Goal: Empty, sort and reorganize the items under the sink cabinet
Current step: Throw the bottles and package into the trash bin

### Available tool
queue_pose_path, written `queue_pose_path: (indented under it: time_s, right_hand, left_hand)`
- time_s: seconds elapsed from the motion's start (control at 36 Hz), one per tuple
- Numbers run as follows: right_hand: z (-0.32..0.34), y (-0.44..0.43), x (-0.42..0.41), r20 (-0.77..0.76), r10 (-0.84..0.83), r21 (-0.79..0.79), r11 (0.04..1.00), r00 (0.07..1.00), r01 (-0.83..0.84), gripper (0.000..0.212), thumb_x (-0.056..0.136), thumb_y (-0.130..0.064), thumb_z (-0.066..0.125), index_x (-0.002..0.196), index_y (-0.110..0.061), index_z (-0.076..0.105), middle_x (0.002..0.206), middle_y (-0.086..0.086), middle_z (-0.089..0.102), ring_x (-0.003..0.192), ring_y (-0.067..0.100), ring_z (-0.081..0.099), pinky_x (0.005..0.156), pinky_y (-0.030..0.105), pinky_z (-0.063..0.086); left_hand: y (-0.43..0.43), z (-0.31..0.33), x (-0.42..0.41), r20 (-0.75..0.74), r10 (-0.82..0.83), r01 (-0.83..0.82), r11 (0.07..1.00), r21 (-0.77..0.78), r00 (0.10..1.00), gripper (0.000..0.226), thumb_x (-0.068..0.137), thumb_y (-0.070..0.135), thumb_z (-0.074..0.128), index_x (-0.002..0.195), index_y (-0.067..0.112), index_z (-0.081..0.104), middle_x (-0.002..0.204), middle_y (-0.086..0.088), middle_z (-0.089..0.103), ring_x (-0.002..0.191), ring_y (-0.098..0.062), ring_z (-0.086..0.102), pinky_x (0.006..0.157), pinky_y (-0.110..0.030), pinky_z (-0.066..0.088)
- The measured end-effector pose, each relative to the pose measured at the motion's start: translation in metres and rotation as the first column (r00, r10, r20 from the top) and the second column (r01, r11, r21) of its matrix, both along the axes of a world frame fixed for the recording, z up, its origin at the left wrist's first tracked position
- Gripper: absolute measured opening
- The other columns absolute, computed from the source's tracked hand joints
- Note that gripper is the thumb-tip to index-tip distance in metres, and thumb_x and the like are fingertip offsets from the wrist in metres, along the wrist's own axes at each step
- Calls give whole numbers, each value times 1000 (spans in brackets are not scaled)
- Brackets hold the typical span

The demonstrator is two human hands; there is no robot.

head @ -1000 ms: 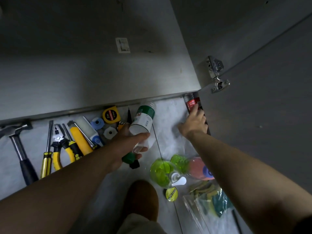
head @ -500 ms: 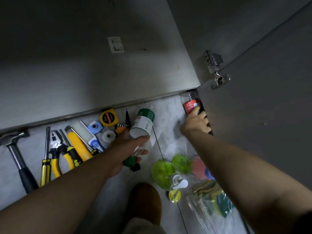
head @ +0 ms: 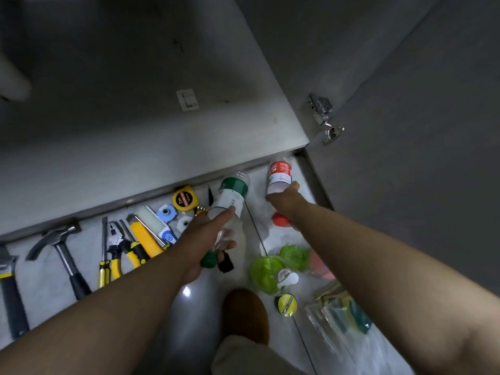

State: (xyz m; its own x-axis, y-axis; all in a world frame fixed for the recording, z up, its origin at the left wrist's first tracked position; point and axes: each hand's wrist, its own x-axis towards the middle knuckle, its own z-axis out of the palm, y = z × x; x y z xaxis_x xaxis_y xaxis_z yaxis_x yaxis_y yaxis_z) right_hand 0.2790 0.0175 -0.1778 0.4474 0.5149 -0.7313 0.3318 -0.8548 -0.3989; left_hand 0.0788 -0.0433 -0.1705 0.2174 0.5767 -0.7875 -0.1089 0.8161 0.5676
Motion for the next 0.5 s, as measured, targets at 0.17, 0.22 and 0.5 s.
queue_pose_path:
  time_s: [0.17, 0.22, 0.5]
  right_hand:
    - [81, -41, 2, -147, 39, 105, 994, 988, -23, 56, 93, -32, 61, 139, -17, 33, 115, 12, 53, 70, 23, 63, 47, 22, 43]
    - [112, -63, 4, -199, 44, 167, 986, 979, -10, 49, 90, -33, 62, 132, -19, 40, 102, 9, 53, 62, 20, 58, 48, 22, 42]
    - [243, -210, 35, -323, 12, 578, 794, 946, 187, 43, 87, -47, 65, 126, -36, 47, 90, 6, 62, 46, 10, 48, 40, 19, 35]
  left_hand:
    - [-20, 68, -3, -68, -91, 97, 990, 99, 994, 55, 79, 54, 78, 118, 18, 62, 81, -8, 71, 63, -22, 70, 44, -24, 40]
    - [-23, 99, -1, -94, -116, 131, 978, 163, 989, 59, 79, 55, 77, 121, 18, 62, 85, -11, 70, 63, -23, 69, 45, -25, 41]
    - [-61, 266, 62, -67, -287, 290, 872, 394, 956, 47, 85, 48, 76, 119, 19, 62, 103, -12, 72, 79, -24, 77, 54, -27, 55]
